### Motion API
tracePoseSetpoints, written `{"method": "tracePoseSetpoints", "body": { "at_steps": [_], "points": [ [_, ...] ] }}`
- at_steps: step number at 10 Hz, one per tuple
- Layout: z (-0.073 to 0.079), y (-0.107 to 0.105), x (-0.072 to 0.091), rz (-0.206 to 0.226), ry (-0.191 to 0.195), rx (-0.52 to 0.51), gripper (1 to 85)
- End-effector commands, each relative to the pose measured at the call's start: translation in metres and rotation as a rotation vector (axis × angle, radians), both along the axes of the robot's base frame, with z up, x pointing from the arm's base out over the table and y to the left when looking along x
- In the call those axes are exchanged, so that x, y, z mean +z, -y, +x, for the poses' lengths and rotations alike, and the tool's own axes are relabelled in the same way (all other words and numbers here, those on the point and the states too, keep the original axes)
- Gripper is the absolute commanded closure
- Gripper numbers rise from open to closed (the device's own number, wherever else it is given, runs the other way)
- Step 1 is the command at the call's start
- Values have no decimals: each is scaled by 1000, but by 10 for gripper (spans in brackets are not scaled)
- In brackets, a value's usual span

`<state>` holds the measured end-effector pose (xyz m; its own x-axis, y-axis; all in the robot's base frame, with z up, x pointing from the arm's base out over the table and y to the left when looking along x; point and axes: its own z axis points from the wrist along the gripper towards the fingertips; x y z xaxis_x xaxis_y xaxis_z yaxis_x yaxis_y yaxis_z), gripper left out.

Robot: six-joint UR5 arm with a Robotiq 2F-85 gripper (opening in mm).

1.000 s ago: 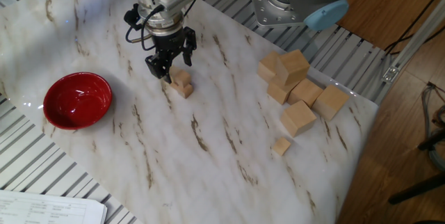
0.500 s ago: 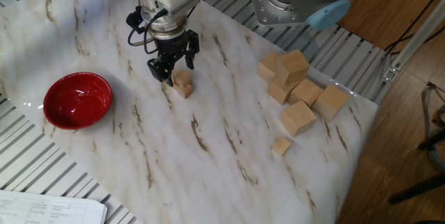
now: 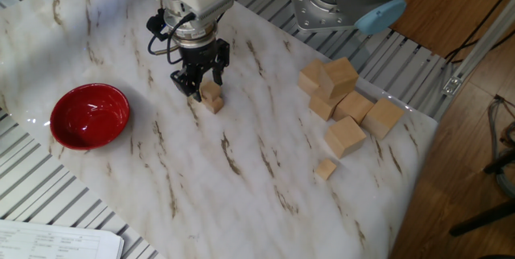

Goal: Stack the blocks into a pyramid shape

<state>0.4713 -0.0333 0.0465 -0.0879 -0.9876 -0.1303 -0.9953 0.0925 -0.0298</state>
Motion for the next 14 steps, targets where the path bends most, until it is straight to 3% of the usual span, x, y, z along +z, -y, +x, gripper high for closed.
{"method": "tracePoseSetpoints", "body": {
  "at_steps": [1,6,14],
  "points": [
    [4,-1,1,12,12,-16,320],
    [4,4,-1,9,19,-21,380],
    [-4,3,-1,31,1,-30,257]
  ]
}}
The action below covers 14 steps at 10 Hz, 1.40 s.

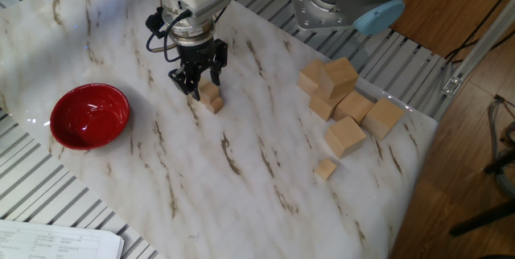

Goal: Stack the blocks into a pyramid shape

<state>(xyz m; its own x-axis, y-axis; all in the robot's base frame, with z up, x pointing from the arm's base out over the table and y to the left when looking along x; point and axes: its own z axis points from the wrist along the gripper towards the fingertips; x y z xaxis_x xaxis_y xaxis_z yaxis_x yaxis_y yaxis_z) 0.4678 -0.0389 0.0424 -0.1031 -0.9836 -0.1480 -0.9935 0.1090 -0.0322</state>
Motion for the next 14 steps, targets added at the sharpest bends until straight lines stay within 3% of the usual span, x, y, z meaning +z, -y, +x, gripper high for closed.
{"method": "tracePoseSetpoints", "body": {
  "at_steps": [1,5,7,10,13,14],
  "points": [
    [1,-5,4,16,-1,-9,257],
    [1,-9,4,-6,-10,-31,147],
    [9,-28,5,-7,9,-60,197],
    [4,-63,22,-18,-31,-129,203],
    [11,-91,31,-31,-26,-179,217],
    [12,-99,32,6,-32,-207,223]
  ]
}}
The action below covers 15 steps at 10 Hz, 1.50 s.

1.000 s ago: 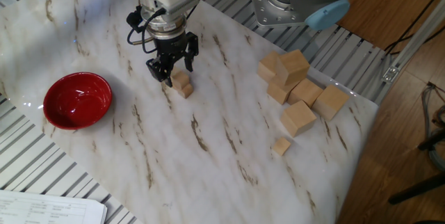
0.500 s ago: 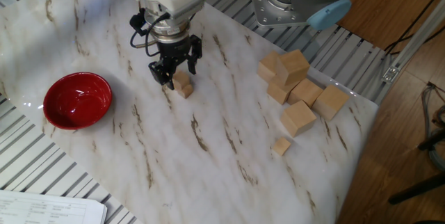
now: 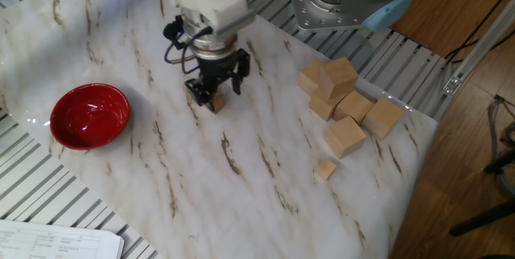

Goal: Stack the blocks into a pyramid shape

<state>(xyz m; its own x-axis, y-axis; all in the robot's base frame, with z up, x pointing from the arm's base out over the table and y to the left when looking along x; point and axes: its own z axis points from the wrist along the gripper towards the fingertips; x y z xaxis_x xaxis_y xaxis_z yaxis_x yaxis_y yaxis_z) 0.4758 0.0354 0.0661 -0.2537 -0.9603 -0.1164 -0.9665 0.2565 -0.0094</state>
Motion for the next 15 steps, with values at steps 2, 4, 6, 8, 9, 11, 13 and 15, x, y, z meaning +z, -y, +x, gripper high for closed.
{"method": "tracePoseSetpoints", "body": {
  "at_steps": [2,4,6,8,9,11,13,15],
  "points": [
    [7,-34,5,31,17,-106,270],
    [11,-49,-5,34,48,-143,297],
    [8,-57,-13,11,47,-161,297],
    [7,-83,-16,66,55,-216,297],
    [8,-95,-16,102,62,-246,293],
    [11,-80,-20,48,84,-264,363],
    [10,-49,-23,-74,95,-263,443],
    [11,-25,-22,-160,111,-310,627]
  ]
}}
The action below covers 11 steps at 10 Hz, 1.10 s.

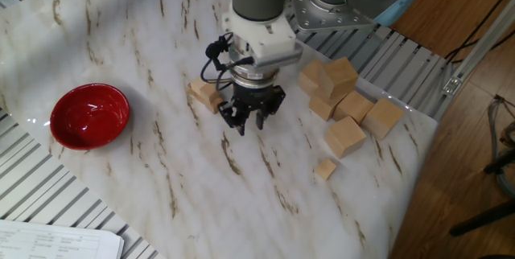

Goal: Stack the blocks into a pyramid shape

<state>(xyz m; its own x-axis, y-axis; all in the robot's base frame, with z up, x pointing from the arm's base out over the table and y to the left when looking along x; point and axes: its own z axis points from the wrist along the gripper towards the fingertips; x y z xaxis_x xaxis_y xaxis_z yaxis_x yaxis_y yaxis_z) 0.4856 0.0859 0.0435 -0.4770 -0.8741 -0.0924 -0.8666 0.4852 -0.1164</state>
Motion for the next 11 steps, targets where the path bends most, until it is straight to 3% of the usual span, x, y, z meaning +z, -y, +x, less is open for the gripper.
{"method": "tracePoseSetpoints", "body": {
  "at_steps": [1,2,4,5,6,7,8,9,10,11],
  "points": [
    [-2,30,1,-106,-1,-125,683],
    [5,12,1,-17,23,-233,660],
    [14,-16,3,150,27,-532,847],
    [2,-8,0,111,-12,-573,847],
    [0,41,2,-93,31,-466,847],
    [1,55,5,-146,50,-478,847],
    [-4,47,3,-117,20,-487,847],
    [-16,32,-1,-67,-38,-513,847],
    [-40,14,-3,-18,-142,-584,847],
    [-44,32,-2,-97,-144,-475,847]
  ]
}}
